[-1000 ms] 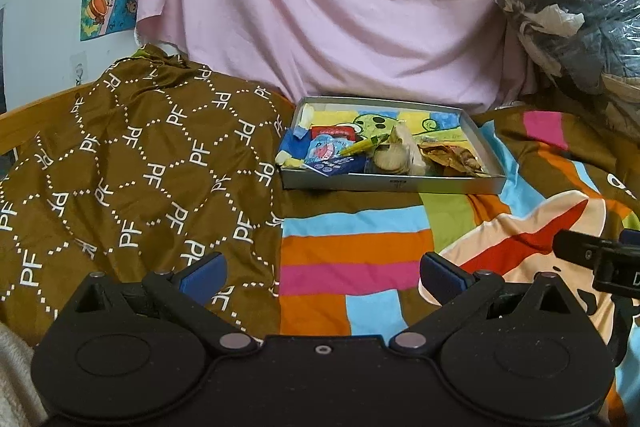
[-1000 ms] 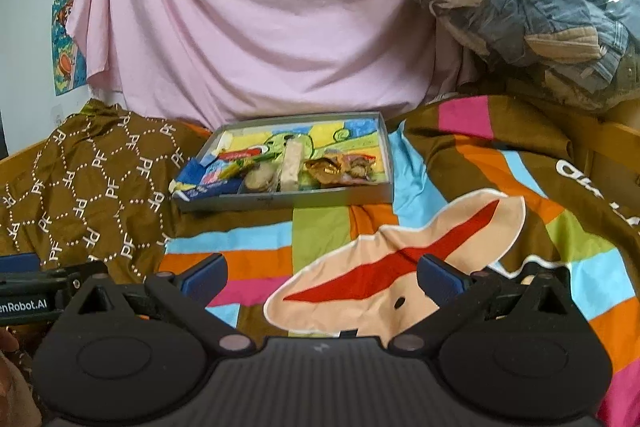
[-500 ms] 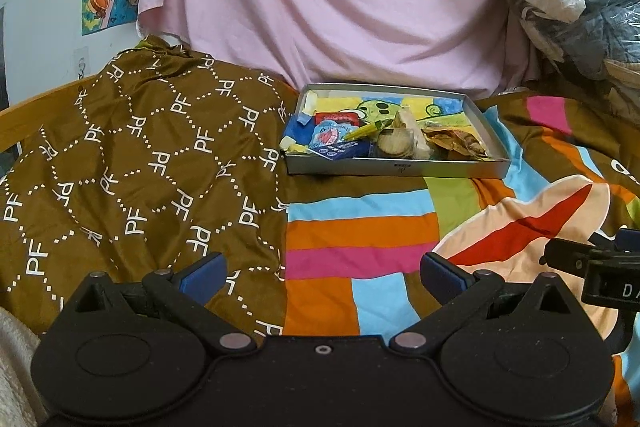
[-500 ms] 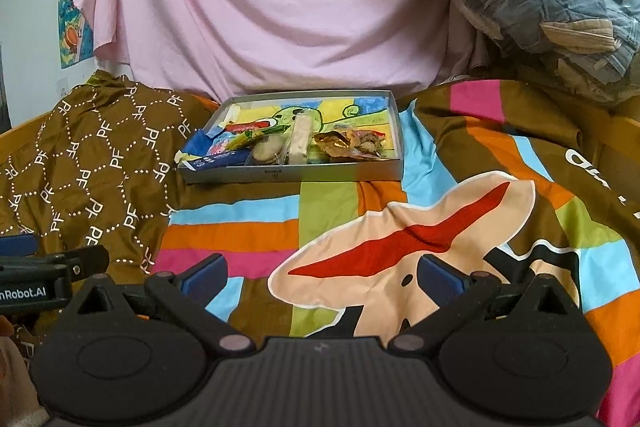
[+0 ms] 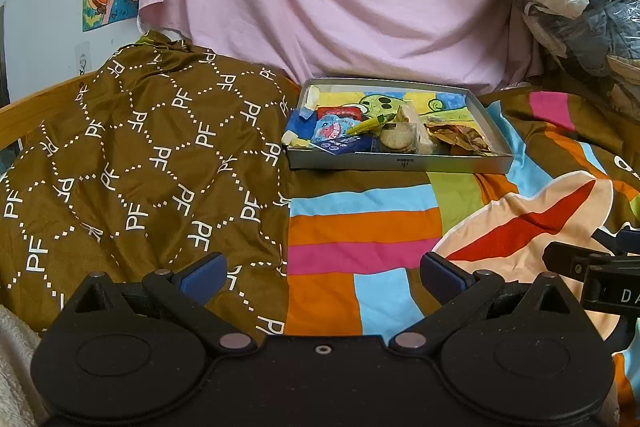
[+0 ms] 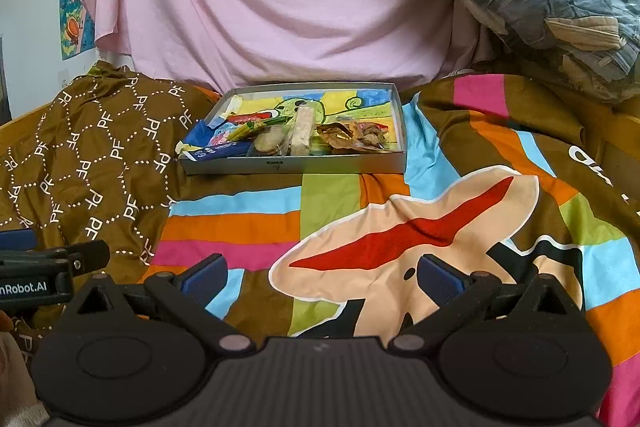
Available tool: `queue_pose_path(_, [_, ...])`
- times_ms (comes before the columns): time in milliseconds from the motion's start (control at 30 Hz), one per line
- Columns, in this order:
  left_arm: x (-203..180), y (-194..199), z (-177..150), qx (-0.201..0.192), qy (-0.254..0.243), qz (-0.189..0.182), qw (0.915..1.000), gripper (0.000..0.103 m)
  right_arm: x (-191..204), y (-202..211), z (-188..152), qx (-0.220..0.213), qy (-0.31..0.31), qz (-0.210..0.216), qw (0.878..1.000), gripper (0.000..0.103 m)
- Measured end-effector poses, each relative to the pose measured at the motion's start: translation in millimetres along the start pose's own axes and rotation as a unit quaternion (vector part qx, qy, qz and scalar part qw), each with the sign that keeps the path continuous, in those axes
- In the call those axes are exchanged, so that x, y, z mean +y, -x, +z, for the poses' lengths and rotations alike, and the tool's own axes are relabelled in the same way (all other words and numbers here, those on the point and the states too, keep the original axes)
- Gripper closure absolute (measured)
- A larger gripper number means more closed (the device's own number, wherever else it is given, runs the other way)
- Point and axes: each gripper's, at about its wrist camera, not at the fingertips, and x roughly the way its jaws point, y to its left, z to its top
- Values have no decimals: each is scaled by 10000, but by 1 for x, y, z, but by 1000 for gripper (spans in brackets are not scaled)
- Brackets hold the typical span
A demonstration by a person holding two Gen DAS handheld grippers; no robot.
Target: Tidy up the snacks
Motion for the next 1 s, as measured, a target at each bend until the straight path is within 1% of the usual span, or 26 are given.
queue_pose_path(600, [-1,0,1,9,-1,6,10000,1,1,0,0,7,0,-6,10000,0])
queue_pose_path(700, [0,-1,0,87,-34,-12,10000,1,1,0,0,5,-1,-8,10000,0])
queue_pose_path(900, [-1,-1,-1,109,-99,167,9998,1,1,-1,0,7,1,-7,10000,0])
queue_pose_path(1000, [0,-1,1,140,-62,139,9998,1,1,-1,0,8,1,-7,10000,0])
